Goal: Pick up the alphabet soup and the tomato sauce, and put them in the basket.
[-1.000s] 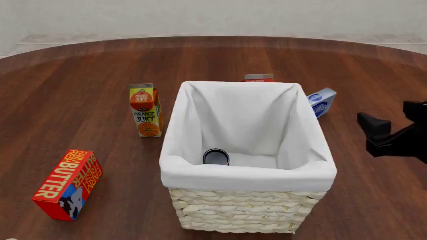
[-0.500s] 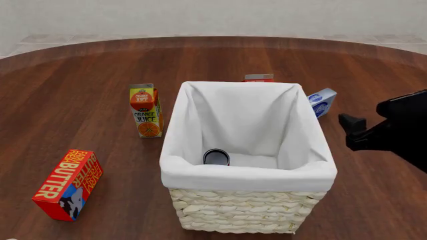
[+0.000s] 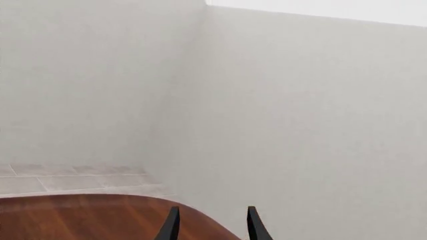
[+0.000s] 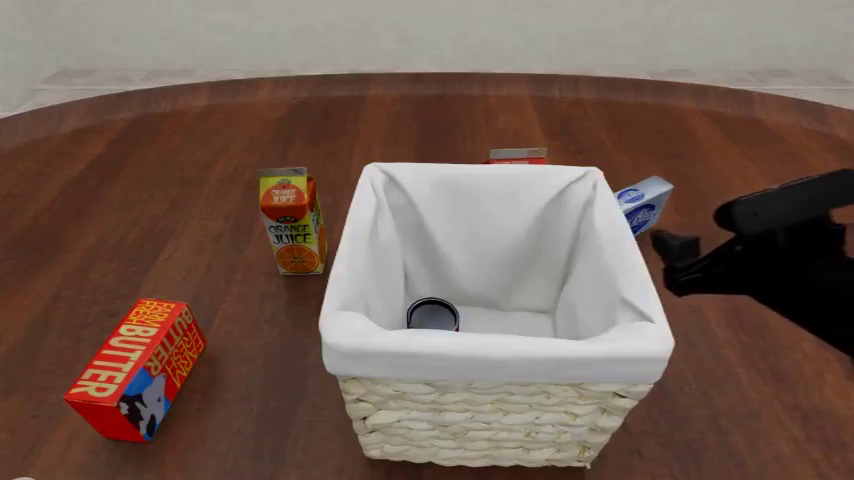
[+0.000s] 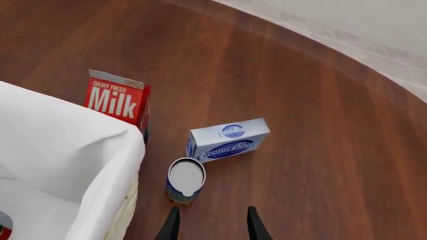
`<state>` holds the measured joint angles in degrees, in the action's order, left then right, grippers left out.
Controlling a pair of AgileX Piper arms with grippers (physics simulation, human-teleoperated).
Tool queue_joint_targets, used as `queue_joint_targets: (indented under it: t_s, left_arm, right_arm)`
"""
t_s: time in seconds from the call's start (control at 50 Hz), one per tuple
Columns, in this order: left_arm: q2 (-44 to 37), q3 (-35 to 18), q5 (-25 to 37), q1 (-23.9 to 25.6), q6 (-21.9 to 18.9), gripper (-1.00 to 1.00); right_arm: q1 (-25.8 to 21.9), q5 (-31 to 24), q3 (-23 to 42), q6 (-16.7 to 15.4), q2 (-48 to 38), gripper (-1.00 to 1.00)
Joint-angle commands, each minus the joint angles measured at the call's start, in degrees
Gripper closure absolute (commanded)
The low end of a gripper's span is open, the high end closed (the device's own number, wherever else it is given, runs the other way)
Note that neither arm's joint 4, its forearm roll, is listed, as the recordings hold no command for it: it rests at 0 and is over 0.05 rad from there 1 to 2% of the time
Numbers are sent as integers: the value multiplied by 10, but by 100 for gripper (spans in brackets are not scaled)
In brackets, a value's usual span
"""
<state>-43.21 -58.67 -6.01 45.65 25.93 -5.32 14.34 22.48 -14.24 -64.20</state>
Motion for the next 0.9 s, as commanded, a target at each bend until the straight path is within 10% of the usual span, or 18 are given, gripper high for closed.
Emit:
queue_joint_targets:
  t_s: [0.02, 0.9]
  left_arm:
    - [1, -2, -2, -4, 1, -100]
    - [-4, 6, -6, -6, 3, -100]
  right_arm:
    - [-6, 24, 3, 3, -36, -100]
    - [-10, 91, 36, 2, -170, -100]
